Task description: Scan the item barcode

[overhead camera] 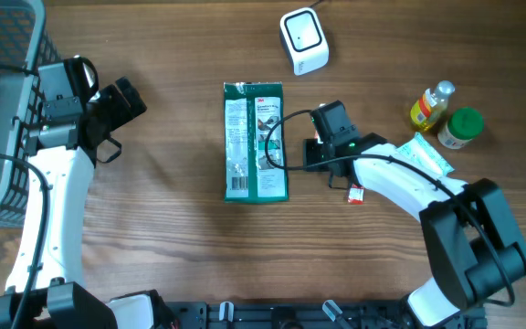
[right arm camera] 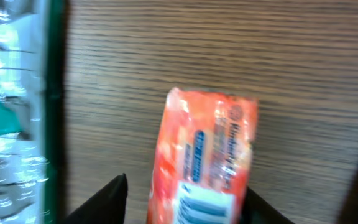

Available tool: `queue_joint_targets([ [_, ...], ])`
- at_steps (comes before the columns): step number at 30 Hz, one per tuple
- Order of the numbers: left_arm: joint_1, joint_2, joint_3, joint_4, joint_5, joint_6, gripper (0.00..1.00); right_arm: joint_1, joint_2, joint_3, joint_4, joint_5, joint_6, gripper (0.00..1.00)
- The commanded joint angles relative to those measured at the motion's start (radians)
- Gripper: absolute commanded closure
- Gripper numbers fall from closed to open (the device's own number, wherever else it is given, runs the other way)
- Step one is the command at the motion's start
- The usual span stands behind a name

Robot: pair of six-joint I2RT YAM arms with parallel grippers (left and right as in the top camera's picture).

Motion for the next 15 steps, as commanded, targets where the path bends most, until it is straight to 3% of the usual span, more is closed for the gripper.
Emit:
queue_joint_targets([
  [1, 0.004, -0.005, 0.01, 0.003, 0.005, -0.009, 0.0, 0.001, 0.041, -0.006, 0.006, 0.103, -0.021, 0.81],
  [3, 0.004, -0.005, 0.01, 0.003, 0.005, -0.009, 0.0, 0.001, 0.047, -0.006, 0.016, 0.102, -0.025, 0.89],
  [4, 0.004, -0.005, 0.01, 0.003, 0.005, -0.009, 0.0, 0.001, 0.047, -0.006, 0.024, 0.101, -0.024, 0.75],
  [5, 0.004, -0.005, 0.01, 0.003, 0.005, -0.009, 0.0, 0.001, 0.047, -0.006, 0.034, 0.101, -0.025, 0.47],
  [6, 0.004, -0.005, 0.01, 0.003, 0.005, -0.009, 0.0, 0.001, 0.046, -0.005, 0.046, 0.102, -0.025, 0.27],
  [7, 0.004, -0.005, 0.01, 0.003, 0.005, -0.009, 0.0, 0.001, 0.046, -0.003, 0.055, 0.101, -0.026, 0.26],
  [8, 0.004, -0.005, 0.01, 0.003, 0.005, -0.009, 0.0, 0.001, 0.046, -0.003, 0.071, 0.101, -0.025, 0.26],
  [9, 0.004, -0.005, 0.01, 0.003, 0.005, -0.009, 0.0, 0.001, 0.046, -0.003, 0.087, 0.101, -0.025, 0.34],
  [10, 0.004, -0.005, 0.01, 0.003, 0.005, -0.009, 0.0, 0.001, 0.046, -0.003, 0.099, 0.101, -0.025, 0.44],
  [12, 0.004, -0.005, 0.01, 0.003, 0.005, -0.009, 0.0, 0.001, 0.046, -0.003, 0.116, 0.101, -0.026, 0.75],
  [13, 0.004, -0.005, 0.01, 0.003, 0.005, -0.009, 0.0, 0.001, 0.046, -0.003, 0.117, 0.101, -0.025, 0.68],
  [14, 0.004, -0.005, 0.01, 0.003, 0.005, -0.009, 0.0, 0.001, 0.046, -0.003, 0.117, 0.101, -0.025, 0.29],
  [15, 0.004, -0.005, 0.01, 0.003, 0.005, -0.009, 0.0, 0.001, 0.046, -0.003, 0.117, 0.101, -0.025, 0.1],
])
